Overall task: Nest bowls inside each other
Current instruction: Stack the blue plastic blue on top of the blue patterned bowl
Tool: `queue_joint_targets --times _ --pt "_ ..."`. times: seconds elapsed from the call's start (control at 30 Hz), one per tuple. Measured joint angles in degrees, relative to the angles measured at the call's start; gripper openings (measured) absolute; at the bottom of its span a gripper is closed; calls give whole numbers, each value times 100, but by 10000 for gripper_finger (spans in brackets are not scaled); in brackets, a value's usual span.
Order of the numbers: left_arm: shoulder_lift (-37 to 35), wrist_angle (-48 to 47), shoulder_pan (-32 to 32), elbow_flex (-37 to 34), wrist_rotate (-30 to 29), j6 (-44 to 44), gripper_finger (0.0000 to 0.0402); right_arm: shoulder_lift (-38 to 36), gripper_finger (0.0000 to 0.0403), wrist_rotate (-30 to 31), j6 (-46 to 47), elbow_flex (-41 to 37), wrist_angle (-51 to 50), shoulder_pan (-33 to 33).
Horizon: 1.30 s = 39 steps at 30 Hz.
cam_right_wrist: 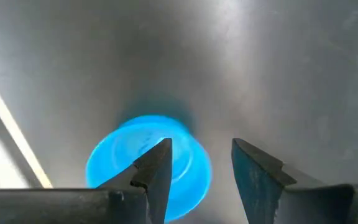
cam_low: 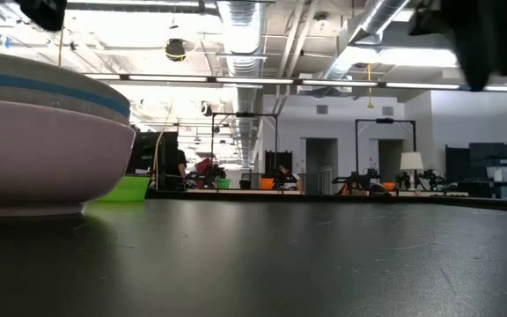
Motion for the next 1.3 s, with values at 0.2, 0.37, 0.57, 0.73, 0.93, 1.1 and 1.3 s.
queue_joint_targets --times 0.2,0.37,0.57,0.73,0.93,1.1,1.3 --pt "-218 -600 0 0 59 -354 110 -883 169 -195 308 -1013 731 181" --pt "-217 -577 0 0 1 -148 110 -2042 164 -304 1268 -2330 2139 253" --pt "-216 -578 0 0 -125 -150 110 -2567 163 -324 1732 -3421 2583 328" --pt "-216 -581 0 0 -236 -238 110 -2523 163 -417 1353 -3827 2544 263" --pt "-216 -583 0 0 -404 -301 110 -2323 163 -528 788 -4033 2671 165" --pt "-216 -596 0 0 -414 -362 110 -2030 163 -713 526 -4050 2774 167" --pt "-216 -613 0 0 -422 -362 110 -1586 163 -833 224 -4050 3136 164"
